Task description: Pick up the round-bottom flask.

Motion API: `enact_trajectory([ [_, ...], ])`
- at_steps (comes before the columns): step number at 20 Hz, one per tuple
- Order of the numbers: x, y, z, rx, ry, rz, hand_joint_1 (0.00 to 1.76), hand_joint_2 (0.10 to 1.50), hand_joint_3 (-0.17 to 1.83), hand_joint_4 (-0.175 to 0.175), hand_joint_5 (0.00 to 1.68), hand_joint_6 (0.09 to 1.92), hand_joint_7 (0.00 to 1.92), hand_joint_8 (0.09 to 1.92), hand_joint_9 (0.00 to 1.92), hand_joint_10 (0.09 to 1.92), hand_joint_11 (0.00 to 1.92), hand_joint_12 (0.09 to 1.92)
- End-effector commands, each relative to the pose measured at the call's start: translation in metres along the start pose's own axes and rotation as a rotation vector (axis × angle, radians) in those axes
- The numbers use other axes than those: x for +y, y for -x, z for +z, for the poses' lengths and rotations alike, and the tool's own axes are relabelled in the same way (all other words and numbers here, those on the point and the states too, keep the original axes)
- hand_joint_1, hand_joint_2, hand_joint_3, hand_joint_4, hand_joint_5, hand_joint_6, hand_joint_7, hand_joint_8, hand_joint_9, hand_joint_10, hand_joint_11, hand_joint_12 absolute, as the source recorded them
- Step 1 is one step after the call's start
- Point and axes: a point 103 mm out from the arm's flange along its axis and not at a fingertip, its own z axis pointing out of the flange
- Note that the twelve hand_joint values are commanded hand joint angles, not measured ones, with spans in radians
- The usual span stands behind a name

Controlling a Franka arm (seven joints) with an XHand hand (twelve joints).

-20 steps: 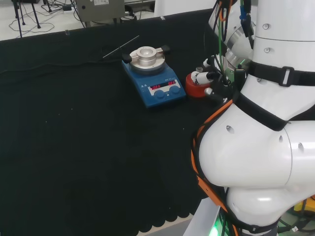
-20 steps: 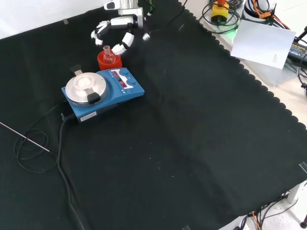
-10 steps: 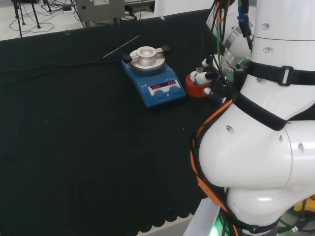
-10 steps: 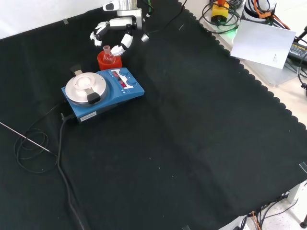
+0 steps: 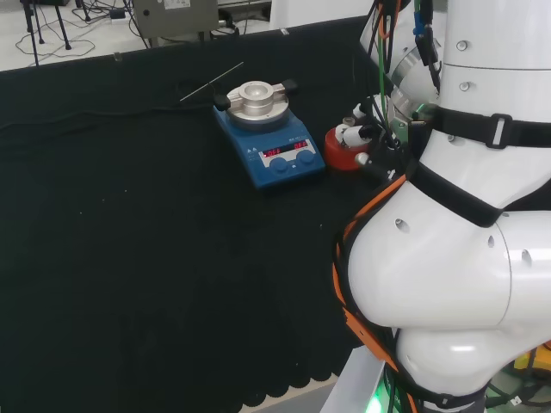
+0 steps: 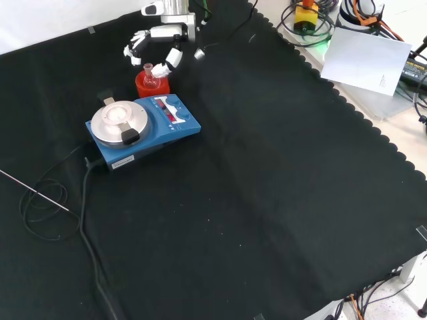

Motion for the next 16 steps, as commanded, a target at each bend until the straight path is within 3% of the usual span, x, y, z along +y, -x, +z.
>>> enact_trajectory([
  [1,0.0047,0.0031,-0.0006,0.0,0.015,0.004,1.01,0.62,0.68,-0.068,0.7,0.73,0.29,0.67,0.51,0.72,0.09,1.4],
  [16,0.0084,0.0013,0.0007,0.009,0.022,-0.007,1.02,0.63,0.71,-0.069,0.74,0.76,0.33,0.68,0.56,0.7,0.12,1.38],
])
